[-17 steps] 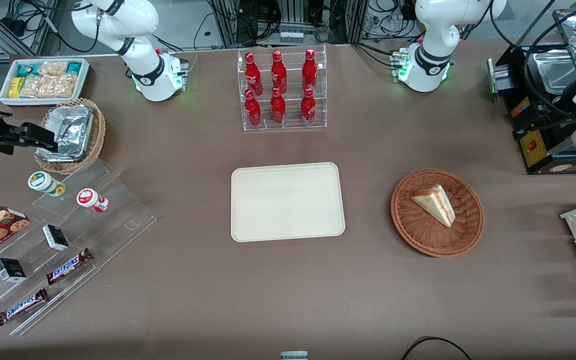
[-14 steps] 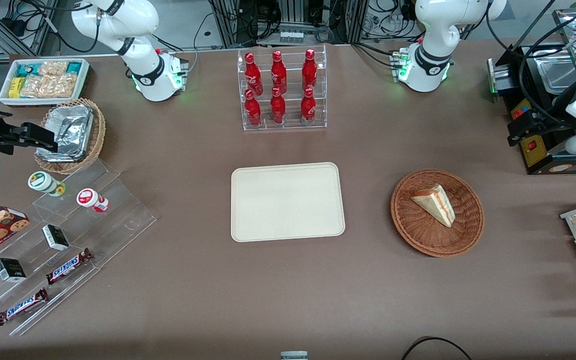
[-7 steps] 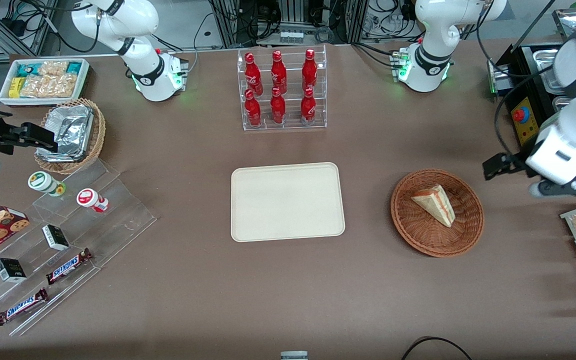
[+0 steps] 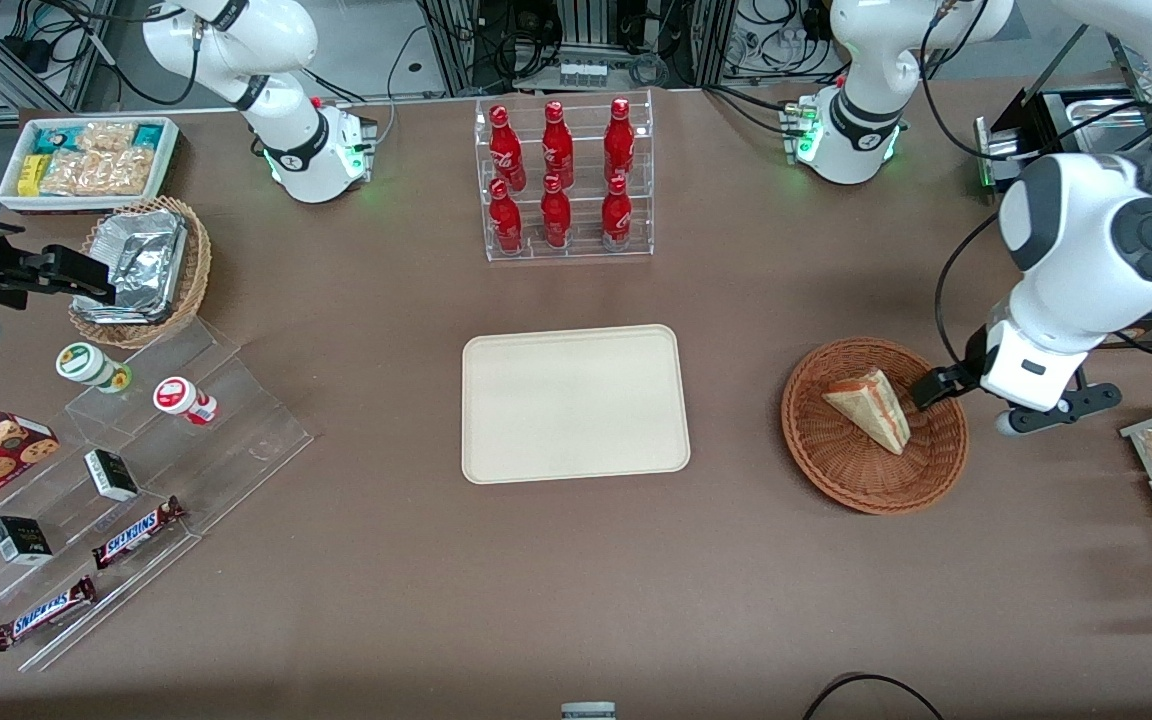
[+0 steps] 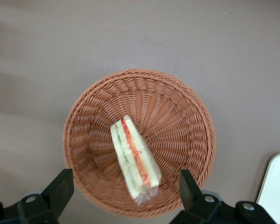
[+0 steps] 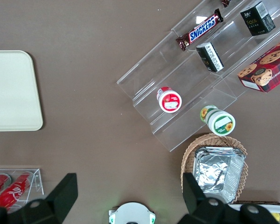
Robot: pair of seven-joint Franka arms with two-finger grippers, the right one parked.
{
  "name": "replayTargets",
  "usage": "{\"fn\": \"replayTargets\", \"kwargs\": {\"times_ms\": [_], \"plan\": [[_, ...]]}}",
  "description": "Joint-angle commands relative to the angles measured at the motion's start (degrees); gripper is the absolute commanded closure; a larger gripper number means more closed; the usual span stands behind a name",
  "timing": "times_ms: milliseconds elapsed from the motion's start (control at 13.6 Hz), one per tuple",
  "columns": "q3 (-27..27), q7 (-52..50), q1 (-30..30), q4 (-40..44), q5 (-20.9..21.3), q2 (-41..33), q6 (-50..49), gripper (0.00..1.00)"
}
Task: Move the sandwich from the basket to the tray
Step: 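Lower the open left gripper around the wrapped sandwich in the basket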
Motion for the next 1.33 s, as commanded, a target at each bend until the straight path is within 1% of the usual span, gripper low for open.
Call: {"fn": "replayTargets", "kwargs": {"times_ms": [0, 221, 663, 884, 1105, 1179, 1253], "plan": [[0.0, -8.2, -1.5, -5.3, 0.3, 0.0, 7.4, 0.00], [0.0, -13.9, -2.6, -6.2, 0.3, 2.6, 9.2, 0.00], [0.1, -15.4, -3.1, -9.0, 0.3, 4.9, 10.8, 0.00], [0.1, -15.8, -3.1, -11.0, 0.3, 6.3, 14.4, 0.00], [0.1, -17.1, -3.1, -11.2, 0.3, 8.6, 16.8, 0.00], [0.1, -17.1, -3.1, -11.4, 0.3, 8.9, 17.0, 0.05], [0.1, -17.2, -3.1, -11.5, 0.3, 9.0, 17.0, 0.23]]}}
